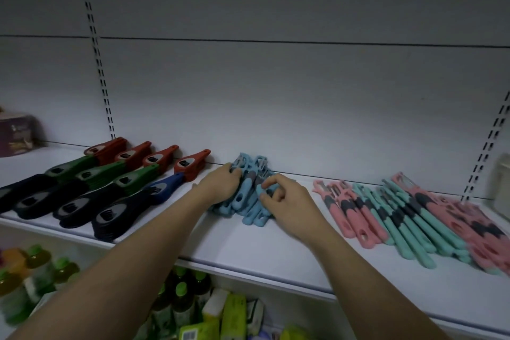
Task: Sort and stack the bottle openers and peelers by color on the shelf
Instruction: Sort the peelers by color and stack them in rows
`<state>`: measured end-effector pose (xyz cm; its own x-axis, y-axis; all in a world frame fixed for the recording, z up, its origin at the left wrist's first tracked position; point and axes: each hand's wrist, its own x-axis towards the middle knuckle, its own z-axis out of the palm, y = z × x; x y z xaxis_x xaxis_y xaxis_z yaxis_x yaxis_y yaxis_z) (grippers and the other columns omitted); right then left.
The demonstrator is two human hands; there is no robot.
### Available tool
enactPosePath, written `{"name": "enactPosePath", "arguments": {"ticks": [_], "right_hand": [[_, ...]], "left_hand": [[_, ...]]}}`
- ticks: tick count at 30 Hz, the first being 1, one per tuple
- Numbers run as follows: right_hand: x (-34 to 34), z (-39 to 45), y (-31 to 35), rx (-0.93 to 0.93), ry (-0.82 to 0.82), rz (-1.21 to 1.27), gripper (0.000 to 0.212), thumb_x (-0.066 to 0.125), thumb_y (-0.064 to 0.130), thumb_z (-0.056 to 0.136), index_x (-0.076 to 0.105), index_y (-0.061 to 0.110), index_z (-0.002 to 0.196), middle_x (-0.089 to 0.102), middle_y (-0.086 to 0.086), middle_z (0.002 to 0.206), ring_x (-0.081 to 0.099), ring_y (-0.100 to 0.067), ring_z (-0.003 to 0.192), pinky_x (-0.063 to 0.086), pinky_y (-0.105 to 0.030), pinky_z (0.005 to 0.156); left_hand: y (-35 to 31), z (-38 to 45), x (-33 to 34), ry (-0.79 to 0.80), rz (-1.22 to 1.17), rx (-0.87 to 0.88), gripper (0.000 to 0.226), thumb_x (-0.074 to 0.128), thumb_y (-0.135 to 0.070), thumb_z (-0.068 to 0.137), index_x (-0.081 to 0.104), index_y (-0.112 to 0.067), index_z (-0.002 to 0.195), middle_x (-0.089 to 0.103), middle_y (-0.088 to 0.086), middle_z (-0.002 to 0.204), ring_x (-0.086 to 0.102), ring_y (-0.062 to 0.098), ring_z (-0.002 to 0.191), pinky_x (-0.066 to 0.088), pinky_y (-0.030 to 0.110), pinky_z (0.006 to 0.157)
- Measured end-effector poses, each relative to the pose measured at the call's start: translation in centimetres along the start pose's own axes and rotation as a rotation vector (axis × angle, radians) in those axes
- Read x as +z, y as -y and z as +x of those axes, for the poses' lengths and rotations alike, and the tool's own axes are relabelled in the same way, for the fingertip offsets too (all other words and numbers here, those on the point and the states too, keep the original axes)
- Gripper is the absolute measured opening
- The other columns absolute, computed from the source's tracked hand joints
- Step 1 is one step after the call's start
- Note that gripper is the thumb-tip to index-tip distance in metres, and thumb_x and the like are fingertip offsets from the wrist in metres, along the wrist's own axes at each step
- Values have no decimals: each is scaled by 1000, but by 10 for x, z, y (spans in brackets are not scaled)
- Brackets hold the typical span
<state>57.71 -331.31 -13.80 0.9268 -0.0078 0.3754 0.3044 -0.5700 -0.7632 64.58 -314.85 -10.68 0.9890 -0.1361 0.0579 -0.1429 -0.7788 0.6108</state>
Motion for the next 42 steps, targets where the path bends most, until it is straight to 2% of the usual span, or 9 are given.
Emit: {"name": "enactPosePath", "arguments": {"ticks": [7, 11, 16, 20, 24, 27, 30, 36, 42], "right_hand": [[1, -9, 10, -83, 181, 156, 17, 62, 9, 93, 62, 27, 94, 57, -2, 66, 48, -3, 54, 43, -19, 58], [0, -8, 7, -72, 14, 66, 18, 54, 9, 92, 58, 25, 89, 56, 7, 71, 48, -3, 57, 41, -24, 56], [0, -2, -9, -22, 25, -403, 7, 42, 18, 96, 48, 18, 100, 60, -10, 101, 56, -31, 91, 42, -35, 73], [2, -3, -3, -71, 63, -296, 6, 46, 26, 97, 52, 23, 99, 59, -7, 101, 55, -26, 90, 49, -42, 83], [-10, -11, 4, -13, -71, -69, 11, 43, 18, 100, 54, 17, 100, 63, -3, 97, 58, -22, 83, 51, -40, 75], [-17, -19, 12, -43, -190, -50, 14, 44, 10, 97, 56, 18, 97, 62, 0, 94, 53, -16, 73, 43, -33, 64], [-35, -24, 16, -129, -306, -230, 14, 47, 8, 93, 59, 16, 96, 62, 0, 98, 54, -18, 87, 44, -35, 73], [-90, -48, 2, -20, -301, -590, 20, 52, 20, 95, 65, 11, 107, 61, -8, 109, 52, -28, 106, 43, -40, 89], [-87, -77, -24, 96, -299, -800, 32, 46, 28, 97, 63, 6, 112, 58, -17, 115, 50, -34, 107, 40, -42, 88]], "left_hand": [[-3, -9, -1, 39, -25, 157, 60, 43, -53, 100, 35, -20, 150, 42, 11, 151, 44, 27, 135, 31, 28, 108], [5, -9, -2, 102, 47, 208, 90, 52, -69, 84, 27, -20, 155, 31, 8, 158, 36, 24, 140, 27, 39, 118], [7, -8, 8, 4, 161, 254, 63, 48, -50, 98, 33, -23, 153, 32, 3, 159, 35, 22, 143, 25, 33, 117], [5, -8, 4, -36, 107, 240, 62, 37, -55, 100, 32, -23, 153, 36, 5, 157, 39, 25, 140, 26, 39, 117], [-9, -18, -9, -94, 163, 274, 59, 28, -55, 102, 17, -33, 156, 18, 4, 163, 17, 24, 150, 13, 55, 120], [-32, -35, -11, -209, 80, 418, 55, 32, -46, 104, 22, -28, 155, 26, 5, 160, 21, 22, 148, 16, 52, 120], [-58, -57, 3, -271, -86, 579, 48, 39, -37, 105, 33, -25, 151, 36, 1, 154, 29, 16, 143, 21, 35, 118], [-79, -81, 77, 69, -284, 584, 45, 41, -45, 102, 42, -28, 144, 46, -2, 146, 47, 13, 130, 38, 39, 112], [-89, -74, 98, 85, -171, 530, 43, 39, -38, 104, 42, -27, 146, 47, 1, 148, 46, 18, 133, 35, 32, 110]]}}
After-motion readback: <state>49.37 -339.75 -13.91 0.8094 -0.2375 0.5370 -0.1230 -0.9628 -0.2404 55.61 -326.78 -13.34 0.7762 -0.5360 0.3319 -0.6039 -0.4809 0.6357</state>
